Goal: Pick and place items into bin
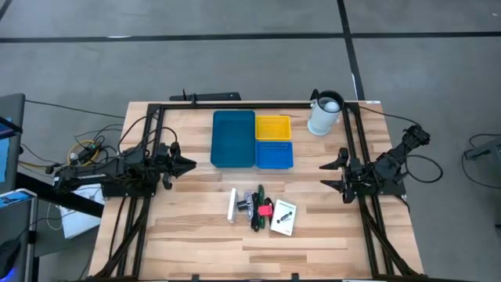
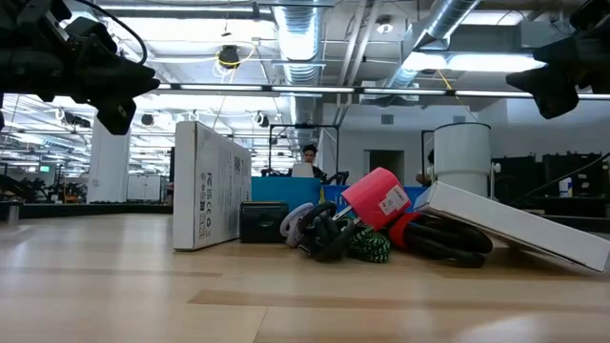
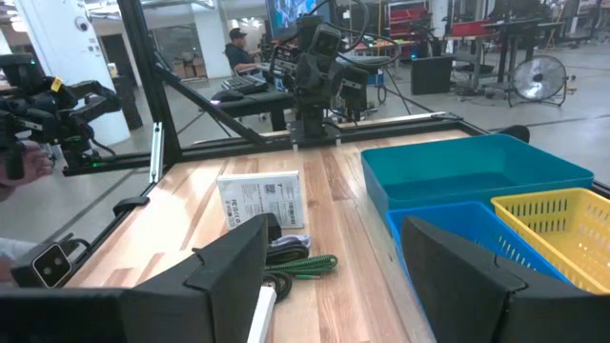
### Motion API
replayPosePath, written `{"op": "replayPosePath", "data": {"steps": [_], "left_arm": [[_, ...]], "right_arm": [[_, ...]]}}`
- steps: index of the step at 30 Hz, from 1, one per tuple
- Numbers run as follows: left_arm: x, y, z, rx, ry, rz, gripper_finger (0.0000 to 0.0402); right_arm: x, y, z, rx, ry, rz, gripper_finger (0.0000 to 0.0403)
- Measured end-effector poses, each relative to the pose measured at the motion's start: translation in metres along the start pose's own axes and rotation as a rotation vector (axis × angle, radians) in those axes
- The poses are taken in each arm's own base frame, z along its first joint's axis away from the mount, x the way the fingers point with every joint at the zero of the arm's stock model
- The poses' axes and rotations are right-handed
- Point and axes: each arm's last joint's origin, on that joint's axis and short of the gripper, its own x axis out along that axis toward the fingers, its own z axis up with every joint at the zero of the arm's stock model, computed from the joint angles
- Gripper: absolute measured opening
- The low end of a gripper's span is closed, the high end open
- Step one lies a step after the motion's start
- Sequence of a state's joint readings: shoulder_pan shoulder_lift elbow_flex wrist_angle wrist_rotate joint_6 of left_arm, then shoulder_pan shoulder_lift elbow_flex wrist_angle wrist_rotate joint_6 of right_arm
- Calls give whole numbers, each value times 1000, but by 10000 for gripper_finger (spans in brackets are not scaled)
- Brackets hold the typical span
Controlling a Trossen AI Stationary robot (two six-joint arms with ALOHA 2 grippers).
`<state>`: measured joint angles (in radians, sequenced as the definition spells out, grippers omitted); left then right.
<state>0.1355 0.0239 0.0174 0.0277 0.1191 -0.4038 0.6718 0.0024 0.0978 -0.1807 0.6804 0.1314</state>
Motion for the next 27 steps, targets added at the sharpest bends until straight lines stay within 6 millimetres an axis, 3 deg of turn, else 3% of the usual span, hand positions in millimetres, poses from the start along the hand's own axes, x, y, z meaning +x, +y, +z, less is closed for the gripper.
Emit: {"op": "replayPosePath", "data": {"steps": [8, 27], "left_arm": [[0, 0, 0, 0, -5, 3, 59], [-1, 6, 7, -12, -152, 237, 59]], "right_arm": [[0, 0, 0, 0, 0, 0, 235], [0, 0, 0, 0, 0, 0, 235]]}}
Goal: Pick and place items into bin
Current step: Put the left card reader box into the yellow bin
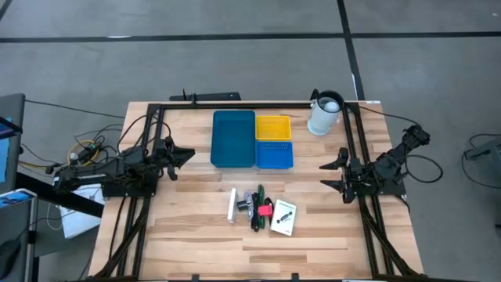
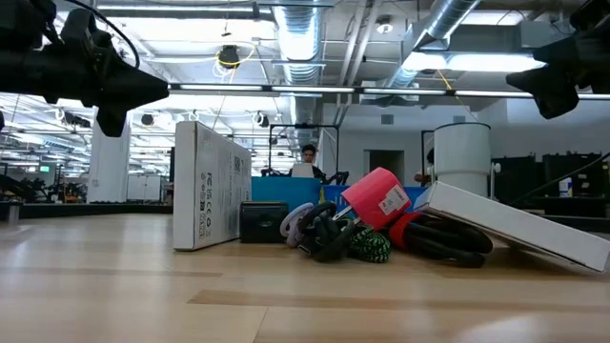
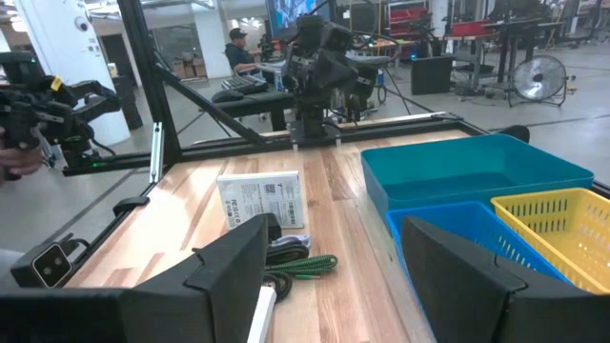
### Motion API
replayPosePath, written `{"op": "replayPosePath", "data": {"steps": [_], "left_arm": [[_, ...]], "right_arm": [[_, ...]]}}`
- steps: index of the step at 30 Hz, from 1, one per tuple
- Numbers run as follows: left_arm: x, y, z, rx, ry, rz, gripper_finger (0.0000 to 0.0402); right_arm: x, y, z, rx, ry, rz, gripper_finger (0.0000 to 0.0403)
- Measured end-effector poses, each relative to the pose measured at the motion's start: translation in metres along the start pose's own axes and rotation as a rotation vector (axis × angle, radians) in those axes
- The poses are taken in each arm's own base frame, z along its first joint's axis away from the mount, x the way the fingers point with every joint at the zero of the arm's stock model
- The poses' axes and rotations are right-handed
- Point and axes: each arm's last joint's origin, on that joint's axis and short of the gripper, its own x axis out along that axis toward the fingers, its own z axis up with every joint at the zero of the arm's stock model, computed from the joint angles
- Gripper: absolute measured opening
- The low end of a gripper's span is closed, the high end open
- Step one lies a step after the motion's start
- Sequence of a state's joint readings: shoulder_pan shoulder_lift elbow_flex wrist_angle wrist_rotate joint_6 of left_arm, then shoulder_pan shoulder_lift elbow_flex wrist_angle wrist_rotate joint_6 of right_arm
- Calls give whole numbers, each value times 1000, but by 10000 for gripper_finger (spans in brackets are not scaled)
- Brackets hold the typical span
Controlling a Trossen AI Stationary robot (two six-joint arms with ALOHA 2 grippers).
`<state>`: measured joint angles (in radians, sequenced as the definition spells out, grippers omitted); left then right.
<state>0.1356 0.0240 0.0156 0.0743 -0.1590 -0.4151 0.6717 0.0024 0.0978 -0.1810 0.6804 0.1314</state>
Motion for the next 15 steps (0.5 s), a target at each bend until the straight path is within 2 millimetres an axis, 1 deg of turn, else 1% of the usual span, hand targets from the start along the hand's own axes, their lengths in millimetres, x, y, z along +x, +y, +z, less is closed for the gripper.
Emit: {"op": "replayPosePath", "data": {"steps": [3, 8, 10, 13, 15], "left_arm": [[-1, -5, 9, -47, -82, -79, 59], [-8, -20, 34, -97, -285, -346, 59], [-12, -24, 43, -116, -373, -425, 59], [-16, -27, 52, -146, -473, -488, 59], [-17, -29, 56, -163, -522, -499, 59]], "right_arm": [[0, 0, 0, 0, 0, 0, 235], [0, 0, 0, 0, 0, 0, 235], [0, 0, 0, 0, 0, 0, 235], [0, 0, 0, 0, 0, 0, 235], [0, 0, 0, 0, 0, 0, 235]]}}
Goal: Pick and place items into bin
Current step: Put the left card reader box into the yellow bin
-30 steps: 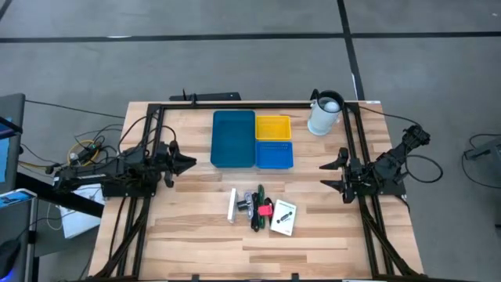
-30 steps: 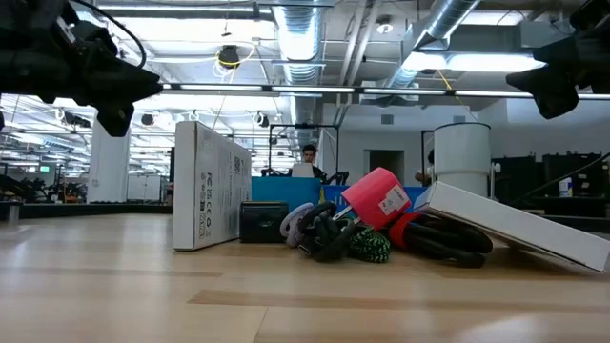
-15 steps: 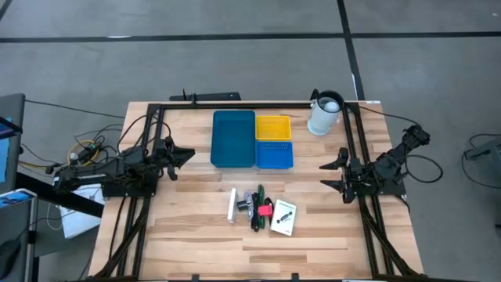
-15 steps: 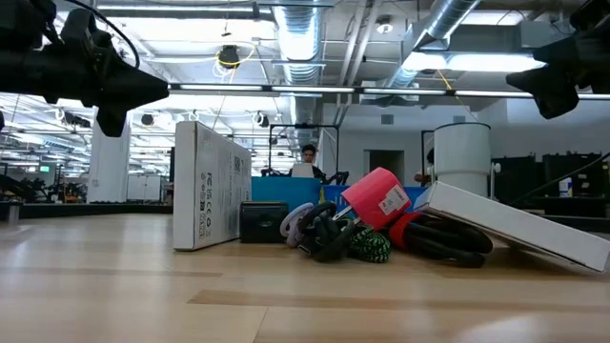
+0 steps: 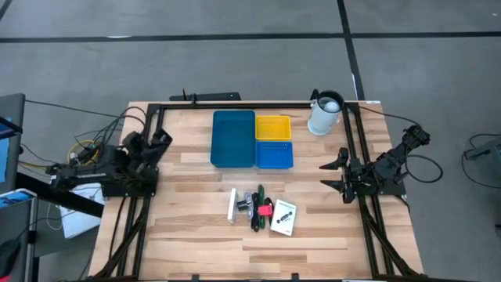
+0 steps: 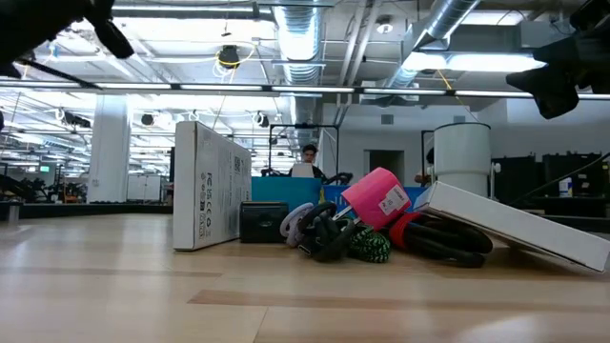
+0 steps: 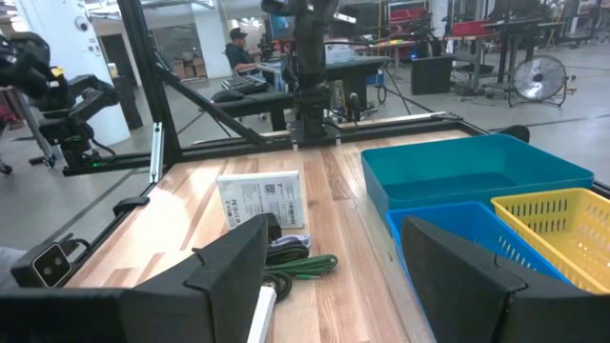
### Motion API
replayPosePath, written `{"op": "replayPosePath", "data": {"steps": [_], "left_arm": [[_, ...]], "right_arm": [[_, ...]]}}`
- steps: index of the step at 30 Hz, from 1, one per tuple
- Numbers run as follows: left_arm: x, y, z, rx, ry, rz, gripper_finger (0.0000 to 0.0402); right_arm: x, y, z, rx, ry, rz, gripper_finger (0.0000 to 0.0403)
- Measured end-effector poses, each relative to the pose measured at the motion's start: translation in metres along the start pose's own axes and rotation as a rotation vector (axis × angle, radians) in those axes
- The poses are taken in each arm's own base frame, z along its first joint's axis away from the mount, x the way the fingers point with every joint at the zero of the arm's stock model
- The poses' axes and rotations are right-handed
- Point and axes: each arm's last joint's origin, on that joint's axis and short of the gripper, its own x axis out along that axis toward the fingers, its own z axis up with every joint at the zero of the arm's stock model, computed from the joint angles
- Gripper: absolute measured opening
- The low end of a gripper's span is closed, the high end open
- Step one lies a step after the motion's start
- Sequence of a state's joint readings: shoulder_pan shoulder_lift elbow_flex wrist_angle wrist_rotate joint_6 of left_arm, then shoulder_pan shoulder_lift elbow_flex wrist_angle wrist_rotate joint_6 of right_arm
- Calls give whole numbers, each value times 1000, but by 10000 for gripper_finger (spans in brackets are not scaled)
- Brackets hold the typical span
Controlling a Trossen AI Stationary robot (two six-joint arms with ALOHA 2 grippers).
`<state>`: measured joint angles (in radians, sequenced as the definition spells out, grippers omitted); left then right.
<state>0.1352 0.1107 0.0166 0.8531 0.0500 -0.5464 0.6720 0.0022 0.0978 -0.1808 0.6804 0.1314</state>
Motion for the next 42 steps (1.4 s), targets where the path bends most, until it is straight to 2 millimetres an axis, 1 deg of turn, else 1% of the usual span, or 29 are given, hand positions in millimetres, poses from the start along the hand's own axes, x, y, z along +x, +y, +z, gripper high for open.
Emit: {"op": "replayPosePath", "data": {"steps": [5, 11, 14, 17, 20, 23, 27, 30, 33, 36, 39, 42], "left_arm": [[4, -1, 8, -51, -160, 40, 59], [10, 1, 15, -68, -339, 125, 59], [20, 1, 19, -68, -352, 154, 59], [38, -1, 22, -48, -320, 154, 59], [60, -3, 24, -9, -236, 133, 59], [84, -3, 22, 56, -106, 122, 59], [114, 0, 13, 126, 177, 131, 59], [129, 3, 4, 154, 417, 140, 59], [142, 4, 1, 161, 598, 152, 59], [151, 5, -1, 149, 742, 181, 59], [156, 5, -1, 148, 857, 213, 59], [158, 5, -1, 185, 977, 232, 59]], "right_arm": [[0, 0, 0, 0, 0, 0, 235], [0, 0, 0, 0, 0, 0, 235], [0, 0, 0, 0, 0, 0, 235], [0, 0, 0, 0, 0, 0, 235], [0, 0, 0, 0, 0, 0, 235], [0, 0, 0, 0, 0, 0, 235], [0, 0, 0, 0, 0, 0, 235], [0, 0, 0, 0, 0, 0, 235], [0, 0, 0, 0, 0, 0, 235], [0, 0, 0, 0, 0, 0, 235], [0, 0, 0, 0, 0, 0, 235], [0, 0, 0, 0, 0, 0, 235]]}}
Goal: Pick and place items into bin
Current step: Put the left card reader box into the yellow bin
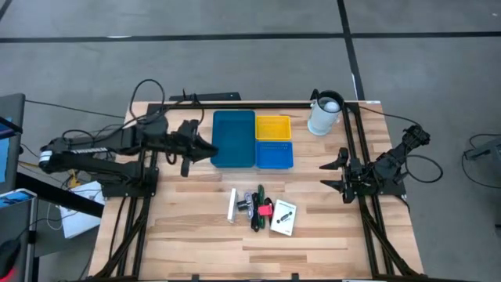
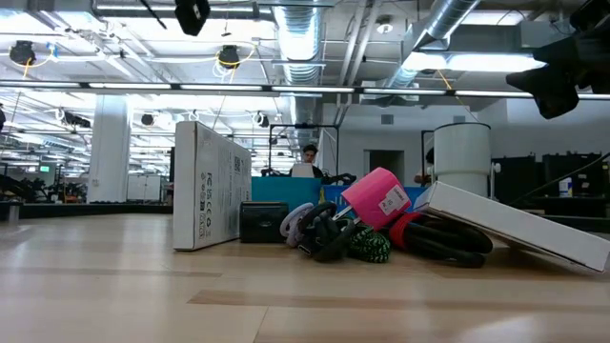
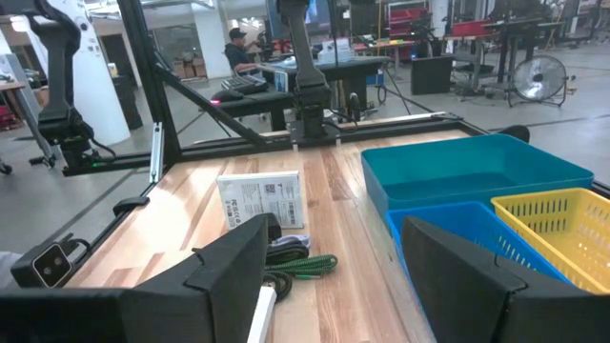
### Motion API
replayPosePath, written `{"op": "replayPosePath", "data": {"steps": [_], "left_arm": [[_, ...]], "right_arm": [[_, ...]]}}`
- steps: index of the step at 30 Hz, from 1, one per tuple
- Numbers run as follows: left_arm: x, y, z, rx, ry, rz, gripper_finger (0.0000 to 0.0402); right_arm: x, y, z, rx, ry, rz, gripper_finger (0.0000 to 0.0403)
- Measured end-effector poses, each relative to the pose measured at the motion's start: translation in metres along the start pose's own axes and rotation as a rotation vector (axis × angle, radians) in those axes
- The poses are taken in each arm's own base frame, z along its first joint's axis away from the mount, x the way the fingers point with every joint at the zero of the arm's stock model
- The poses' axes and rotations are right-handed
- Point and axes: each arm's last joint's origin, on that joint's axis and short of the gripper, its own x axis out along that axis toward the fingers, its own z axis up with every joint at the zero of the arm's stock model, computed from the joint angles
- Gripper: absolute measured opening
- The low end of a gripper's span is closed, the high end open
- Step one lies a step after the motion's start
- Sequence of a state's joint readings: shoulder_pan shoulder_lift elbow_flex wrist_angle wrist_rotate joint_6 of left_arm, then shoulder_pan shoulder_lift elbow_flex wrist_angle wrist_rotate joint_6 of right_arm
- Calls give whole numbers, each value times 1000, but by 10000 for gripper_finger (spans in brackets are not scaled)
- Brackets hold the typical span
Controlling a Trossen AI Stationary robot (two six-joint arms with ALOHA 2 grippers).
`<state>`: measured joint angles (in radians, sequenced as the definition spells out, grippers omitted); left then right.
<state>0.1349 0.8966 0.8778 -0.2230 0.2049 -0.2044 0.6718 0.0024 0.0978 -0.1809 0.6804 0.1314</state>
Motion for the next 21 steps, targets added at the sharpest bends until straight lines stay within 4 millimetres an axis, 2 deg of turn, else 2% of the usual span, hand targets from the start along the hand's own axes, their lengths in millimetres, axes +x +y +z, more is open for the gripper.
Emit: {"op": "replayPosePath", "data": {"steps": [4, 8, 16, 21], "left_arm": [[0, 0, 3, 81, 115, 18, 59], [1, -3, 2, 207, 160, 3, 59], [10, -22, -7, 673, 190, -137, 59], [20, -35, -14, 881, 216, -161, 59]], "right_arm": [[0, 0, 0, 0, 0, 0, 235], [0, 0, 0, 0, 0, 0, 235], [0, 0, 0, 0, 0, 0, 235], [0, 0, 0, 0, 0, 0, 235]]}}
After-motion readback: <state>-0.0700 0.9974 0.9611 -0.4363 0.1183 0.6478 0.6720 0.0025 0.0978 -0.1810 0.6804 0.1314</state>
